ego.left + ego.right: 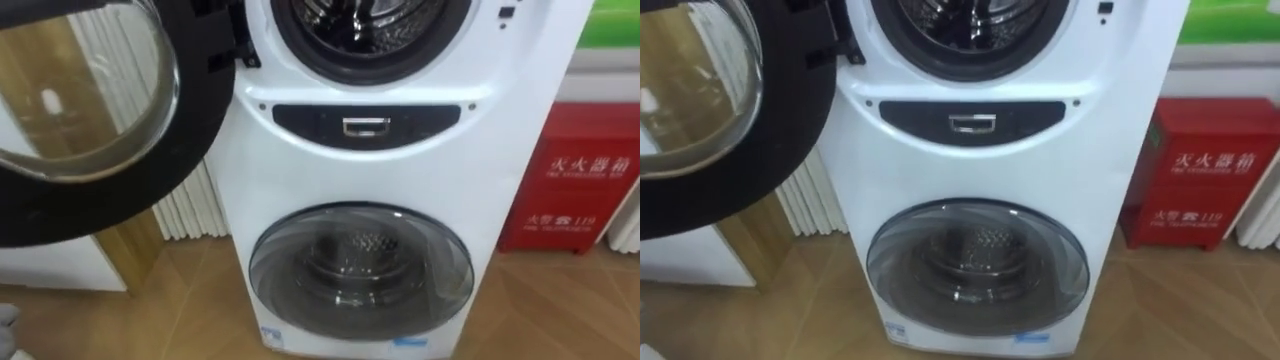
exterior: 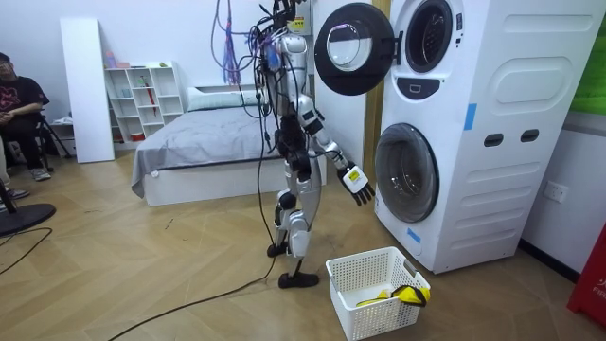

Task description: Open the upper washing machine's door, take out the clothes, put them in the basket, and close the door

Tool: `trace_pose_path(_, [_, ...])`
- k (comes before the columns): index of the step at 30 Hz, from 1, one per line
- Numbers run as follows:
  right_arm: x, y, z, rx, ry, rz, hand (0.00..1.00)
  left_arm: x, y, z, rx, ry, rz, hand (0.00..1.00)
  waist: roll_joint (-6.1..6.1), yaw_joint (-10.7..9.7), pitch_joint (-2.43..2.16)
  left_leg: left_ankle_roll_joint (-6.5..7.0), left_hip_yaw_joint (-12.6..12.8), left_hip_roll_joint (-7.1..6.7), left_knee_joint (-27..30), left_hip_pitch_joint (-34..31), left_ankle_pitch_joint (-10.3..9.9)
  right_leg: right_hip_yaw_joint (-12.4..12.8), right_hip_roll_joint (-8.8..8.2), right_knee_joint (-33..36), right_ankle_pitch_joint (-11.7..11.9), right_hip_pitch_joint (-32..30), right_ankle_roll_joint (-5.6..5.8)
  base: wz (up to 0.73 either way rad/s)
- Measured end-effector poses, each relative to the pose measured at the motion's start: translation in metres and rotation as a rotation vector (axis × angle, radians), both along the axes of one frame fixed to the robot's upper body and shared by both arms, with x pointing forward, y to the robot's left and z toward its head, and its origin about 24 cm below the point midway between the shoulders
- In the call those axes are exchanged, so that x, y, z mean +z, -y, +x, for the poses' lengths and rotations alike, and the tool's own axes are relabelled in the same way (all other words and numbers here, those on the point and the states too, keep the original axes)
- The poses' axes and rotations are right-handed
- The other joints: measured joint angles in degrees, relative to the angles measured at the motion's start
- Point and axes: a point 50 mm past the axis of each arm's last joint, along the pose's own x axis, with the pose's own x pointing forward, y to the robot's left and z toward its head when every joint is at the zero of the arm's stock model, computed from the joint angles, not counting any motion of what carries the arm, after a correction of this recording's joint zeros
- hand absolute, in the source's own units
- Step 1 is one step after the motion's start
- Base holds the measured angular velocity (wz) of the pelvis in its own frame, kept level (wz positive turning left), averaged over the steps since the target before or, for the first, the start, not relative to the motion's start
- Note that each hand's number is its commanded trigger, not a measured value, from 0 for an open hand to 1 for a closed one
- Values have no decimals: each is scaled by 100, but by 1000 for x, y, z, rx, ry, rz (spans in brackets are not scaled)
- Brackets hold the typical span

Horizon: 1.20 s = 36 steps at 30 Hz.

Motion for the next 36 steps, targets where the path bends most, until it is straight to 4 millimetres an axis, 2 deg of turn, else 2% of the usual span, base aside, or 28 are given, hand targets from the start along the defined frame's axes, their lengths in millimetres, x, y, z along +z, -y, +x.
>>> trace_pose_path(1, [0,1,-1,3,1,-5,0,8,-6,4,-1,22,23,0,13,-3,-3,0,-1,0,-3,-1,0,-10,0,1,0,0,0,0])
trace_pose_path(3, [3,4,0,-10,14,-4,0,44,-26,16,6,134,112,0,59,-9,-3,0,-16,-1,-37,15,0,9,5,-4,0,-11,0,-2])
trace_pose_path(4, [3,5,0,-16,15,-4,0,53,-30,19,7,161,134,0,66,-18,0,0,-16,-1,-39,20,0,17,6,-5,0,-13,0,-6])
trace_pose_path(6, [5,6,0,-17,20,-3,0,85,-40,29,-1,259,208,0,104,-36,12,0,-106,-11,-53,23,0,4,6,-8,0,-7,0,0])
trace_pose_path(8, [6,7,2,-8,29,-5,0,94,-46,30,-7,211,247,0,138,-63,23,0,-108,-13,-58,5,0,12,6,-24,0,-27,1,2])
trace_pose_path(13, [4,10,-9,8,-16,-19,0,114,-40,42,-78,164,359,0,146,2,14,0,-258,-14,-28,-175,0,-46,6,-20,0,-135,0,12])
trace_pose_path(14, [4,11,-11,7,-19,-16,0,119,-39,44,-90,162,381,0,145,68,13,0,-266,-14,-28,-186,1,-61,7,-19,0,-147,0,8])
trace_pose_path(17, [7,13,-8,26,-9,-21,0,134,-33,50,-119,153,450,0,127,123,5,0,-370,-18,7,-265,1,-73,5,-25,1,-169,0,18])
trace_pose_path(19, [7,12,-8,32,-11,-16,0,149,-24,58,-146,151,477,0,87,180,17,0,-525,-23,89,-364,1,-65,6,-25,7,-164,-5,40])
trace_pose_path(20, [7,13,-9,25,-14,-18,0,154,-17,68,-179,155,495,0,44,226,42,0,-594,-29,102,-387,1,-55,4,-30,7,-166,-5,34])
trace_pose_path(22, [6,12,-8,8,-16,-8,0,162,-11,71,-196,162,531,0,-5,305,54,0,-619,-33,141,-417,1,16,6,-84,14,-139,-2,22])
trace_pose_path(23, [5,11,-6,9,-14,1,0,166,-7,73,-210,154,558,0,-29,299,67,0,-716,-51,142,-421,1,5,6,-181,42,-61,3,32])
trace_pose_path(26, [-2,9,-18,-6,-70,27,0,186,7,76,-243,162,657,0,-61,323,84,1,-884,-71,176,-482,1,96,3,-197,65,-3,12,36])
trace_pose_path(28, [-4,10,-23,-13,-97,30,0,194,12,77,-252,169,699,0,-63,406,101,1,-883,-83,206,-560,1,229,-2,-199,68,-62,12,13])
trace_pose_path(29, [-4,11,-24,-20,-104,34,0,199,15,76,-251,174,713,0,-57,431,126,1,-887,-89,245,-620,1,261,-8,-200,73,-92,16,10])
trace_pose_path(33, [-5,11,-28,-30,-126,41,0,208,23,76,-257,180,723,0,-84,408,144,1,-963,-101,270,-711,1,242,-14,-202,74,-106,17,16])
trace_pose_path(36, [-8,8,-29,-27,-138,55,0,212,34,76,-284,195,739,0,-106,408,140,16,-1018,-116,312,-776,10,221,-30,-192,75,-91,18,26])
